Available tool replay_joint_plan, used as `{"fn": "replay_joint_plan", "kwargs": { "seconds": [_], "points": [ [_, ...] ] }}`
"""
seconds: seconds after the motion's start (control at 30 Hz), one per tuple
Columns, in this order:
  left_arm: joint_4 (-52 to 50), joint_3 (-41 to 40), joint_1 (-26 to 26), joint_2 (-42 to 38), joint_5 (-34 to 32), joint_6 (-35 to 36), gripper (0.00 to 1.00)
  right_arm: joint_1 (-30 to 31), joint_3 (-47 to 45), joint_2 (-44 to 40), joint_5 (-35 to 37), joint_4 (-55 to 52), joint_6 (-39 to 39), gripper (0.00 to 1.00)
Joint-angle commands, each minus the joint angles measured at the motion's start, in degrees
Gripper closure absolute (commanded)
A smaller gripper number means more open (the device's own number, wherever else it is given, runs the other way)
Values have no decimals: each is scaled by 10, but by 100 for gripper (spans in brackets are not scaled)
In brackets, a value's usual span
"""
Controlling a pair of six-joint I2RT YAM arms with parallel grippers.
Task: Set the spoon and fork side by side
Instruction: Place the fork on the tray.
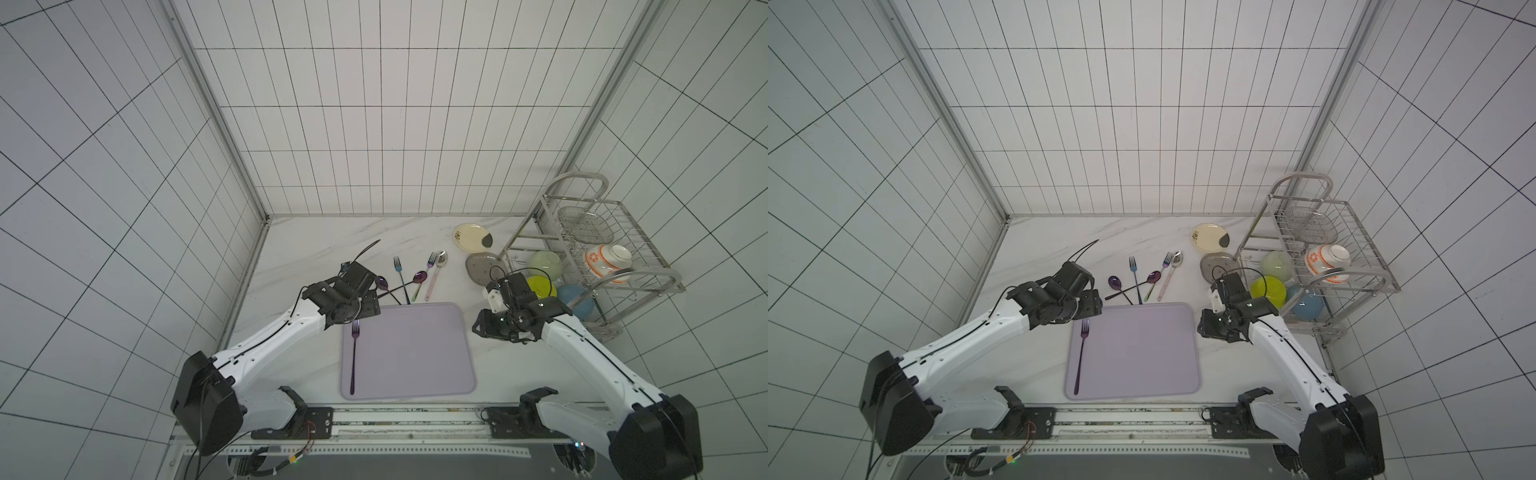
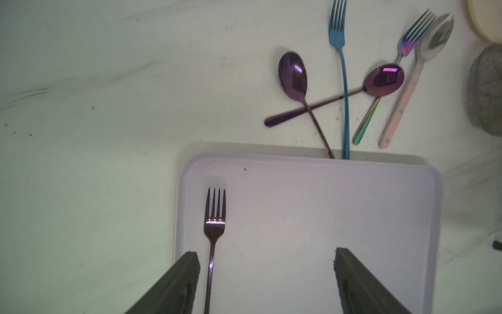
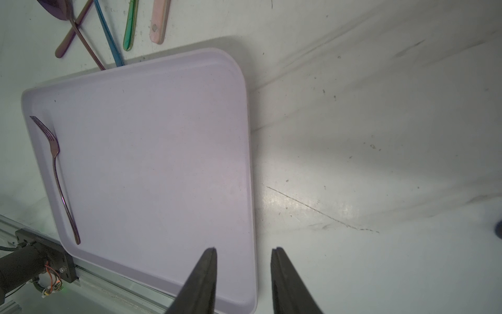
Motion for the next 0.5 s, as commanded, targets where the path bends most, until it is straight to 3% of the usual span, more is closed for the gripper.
{"fn": "replay_joint_plan", "kwargs": {
  "seconds": [0.0,0.07,0.17,0.27,0.33,0.47],
  "points": [
    [5,48,11,69,-21,-51,20,1,-5,-3,11,-6,4,63],
    [6,95,21,134,4,-73,21,1,-5,-1,12,-7,5,63],
    [-10,193,21,239,28,-64,30,1,-4,-1,15,-9,6,64],
    [-36,316,-14,348,-21,48,30,0,-3,-2,20,-10,8,63],
    [-44,372,-29,400,-11,142,30,0,-3,-3,21,-10,9,64],
    [-64,415,-40,460,-38,262,30,0,-3,-3,27,-12,9,63]
  ]
}}
